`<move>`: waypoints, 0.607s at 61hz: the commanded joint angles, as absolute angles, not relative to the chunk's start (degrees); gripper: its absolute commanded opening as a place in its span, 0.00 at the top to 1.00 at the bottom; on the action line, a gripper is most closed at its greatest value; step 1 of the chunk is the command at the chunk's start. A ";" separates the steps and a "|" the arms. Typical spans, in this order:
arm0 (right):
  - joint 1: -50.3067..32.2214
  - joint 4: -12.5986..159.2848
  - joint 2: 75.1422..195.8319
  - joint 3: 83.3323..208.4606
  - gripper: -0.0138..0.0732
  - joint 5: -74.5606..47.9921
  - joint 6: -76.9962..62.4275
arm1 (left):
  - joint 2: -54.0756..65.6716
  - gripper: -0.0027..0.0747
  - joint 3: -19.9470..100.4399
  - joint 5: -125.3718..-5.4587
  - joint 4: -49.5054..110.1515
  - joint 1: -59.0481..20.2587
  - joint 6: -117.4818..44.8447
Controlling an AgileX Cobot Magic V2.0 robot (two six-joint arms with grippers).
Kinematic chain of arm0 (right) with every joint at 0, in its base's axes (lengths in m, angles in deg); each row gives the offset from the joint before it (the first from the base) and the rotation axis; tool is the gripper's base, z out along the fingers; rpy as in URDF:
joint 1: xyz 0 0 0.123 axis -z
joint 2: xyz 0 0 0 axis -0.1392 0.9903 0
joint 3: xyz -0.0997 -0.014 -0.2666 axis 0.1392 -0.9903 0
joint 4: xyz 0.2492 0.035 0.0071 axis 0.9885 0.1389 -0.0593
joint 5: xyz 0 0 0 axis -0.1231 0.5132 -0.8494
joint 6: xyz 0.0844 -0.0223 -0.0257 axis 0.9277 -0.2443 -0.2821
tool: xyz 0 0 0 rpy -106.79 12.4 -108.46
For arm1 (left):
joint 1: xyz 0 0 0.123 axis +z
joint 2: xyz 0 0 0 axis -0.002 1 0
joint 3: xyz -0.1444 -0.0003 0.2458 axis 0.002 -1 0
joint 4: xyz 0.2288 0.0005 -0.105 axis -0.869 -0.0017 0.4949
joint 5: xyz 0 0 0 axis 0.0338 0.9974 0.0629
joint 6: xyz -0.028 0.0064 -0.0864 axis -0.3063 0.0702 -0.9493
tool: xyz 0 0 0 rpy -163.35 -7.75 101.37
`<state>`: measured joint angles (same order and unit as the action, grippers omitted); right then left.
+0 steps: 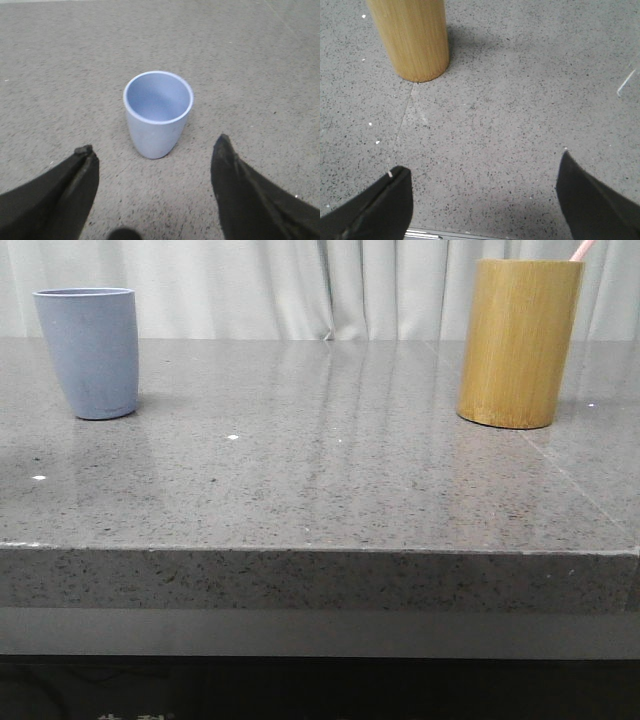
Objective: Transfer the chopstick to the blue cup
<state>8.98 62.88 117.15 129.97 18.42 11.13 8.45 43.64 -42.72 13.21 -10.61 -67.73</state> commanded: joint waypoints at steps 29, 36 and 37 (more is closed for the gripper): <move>8.84 63.28 117.40 131.56 0.15 14.87 10.61 | 35.86 0.34 72.03 -28.03 9.72 -10.42 -67.67; 8.84 63.31 117.40 131.56 0.15 14.92 10.61 | 41.09 0.34 77.00 -25.72 9.57 -9.80 -67.67; 8.84 63.31 117.40 131.56 0.15 14.92 10.61 | 41.39 0.34 77.29 -25.48 9.58 -9.80 -67.67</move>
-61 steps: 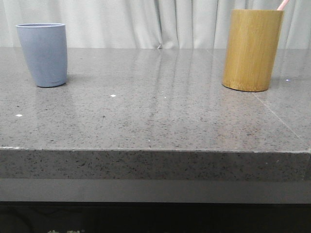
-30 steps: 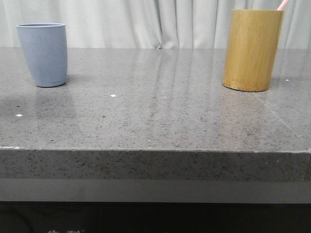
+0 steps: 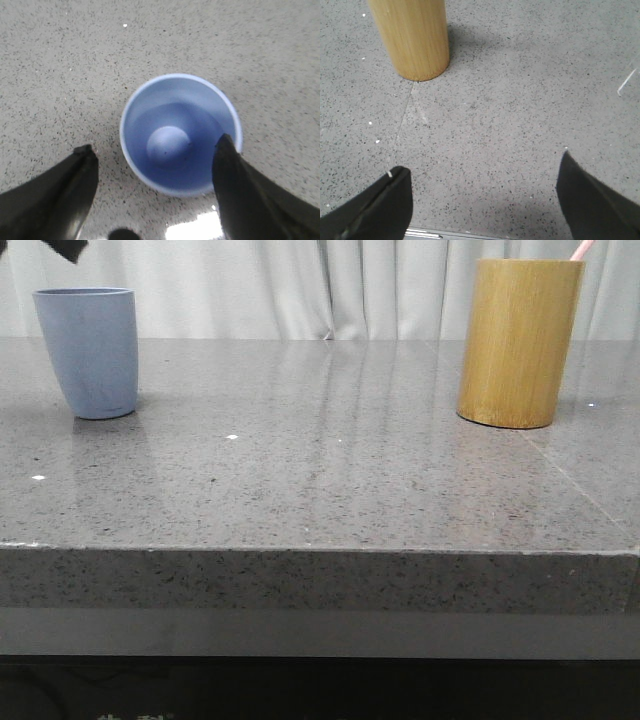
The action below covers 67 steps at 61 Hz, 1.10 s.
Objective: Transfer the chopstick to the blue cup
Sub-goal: 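Reach the left gripper down and grasp the light blue cup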
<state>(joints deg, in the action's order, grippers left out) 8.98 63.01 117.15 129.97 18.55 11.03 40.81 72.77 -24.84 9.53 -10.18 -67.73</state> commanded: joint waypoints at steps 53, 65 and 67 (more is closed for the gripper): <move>8.84 63.71 117.40 131.56 0.15 15.53 10.61 | 53.22 0.93 88.82 -16.30 9.09 -10.02 -68.55; 8.84 63.78 117.40 131.56 0.15 15.52 10.61 | 53.22 0.94 93.00 -14.71 9.09 -14.30 -68.55; 8.84 63.78 117.40 131.56 0.15 15.52 10.61 | 53.22 0.94 94.12 -14.71 9.09 -15.38 -68.55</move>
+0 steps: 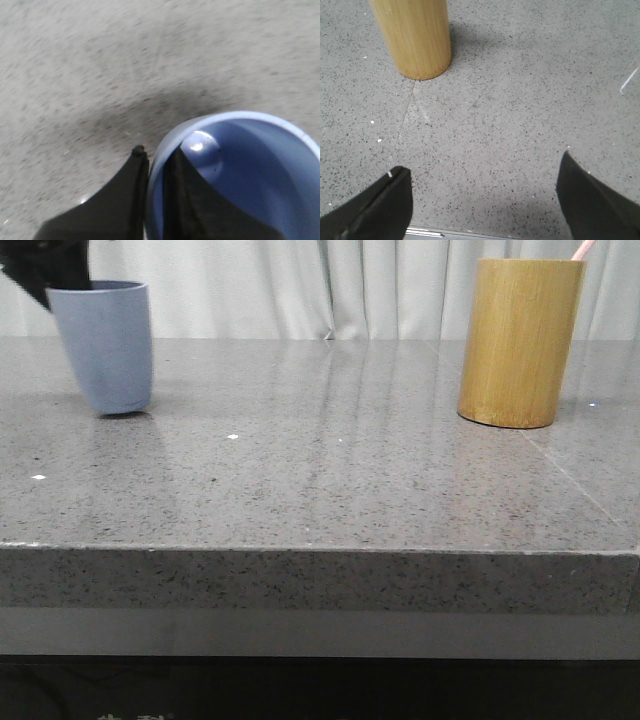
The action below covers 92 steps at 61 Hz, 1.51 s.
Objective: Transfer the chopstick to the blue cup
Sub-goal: 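Reach the left gripper down and grasp the light blue cup, then slide the blue cup with the left gripper toward the bamboo holder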
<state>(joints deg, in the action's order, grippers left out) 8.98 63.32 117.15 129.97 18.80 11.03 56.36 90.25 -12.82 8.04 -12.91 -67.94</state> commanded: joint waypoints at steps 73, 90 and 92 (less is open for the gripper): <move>8.84 63.78 117.40 131.56 0.15 15.52 10.61 | 64.75 0.61 108.72 -12.25 11.07 -33.21 -69.28; 8.89 63.84 117.92 131.56 0.15 15.52 10.66 | 64.63 0.44 110.83 -10.62 11.07 -33.21 -69.28; 8.94 63.84 118.13 131.56 0.15 15.52 10.66 | 64.63 0.44 111.90 -10.04 11.07 -33.21 -69.28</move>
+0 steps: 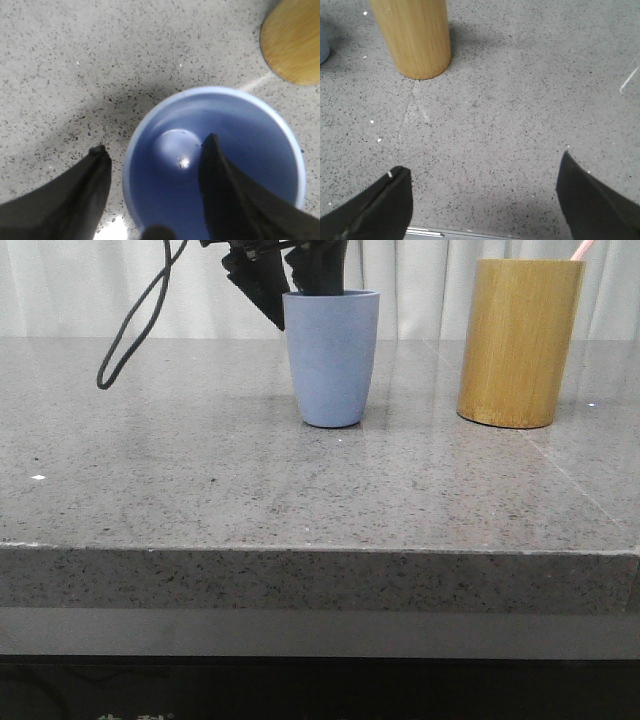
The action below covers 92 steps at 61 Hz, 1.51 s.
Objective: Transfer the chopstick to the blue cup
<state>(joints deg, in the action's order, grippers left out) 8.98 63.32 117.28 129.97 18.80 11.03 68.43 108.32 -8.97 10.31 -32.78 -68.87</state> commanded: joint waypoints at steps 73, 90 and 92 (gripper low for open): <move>20.60 110.85 159.95 165.92 0.16 20.45 -12.98 | 22.02 0.44 74.26 -12.99 8.69 -33.21 -70.17; 20.60 111.10 163.41 168.57 0.45 20.31 -13.63 | 5.54 0.44 56.98 -15.71 8.80 -33.21 -70.92; 20.60 111.10 163.56 168.57 0.50 20.11 -13.70 | 3.97 0.44 55.61 -15.81 8.80 -33.21 -70.92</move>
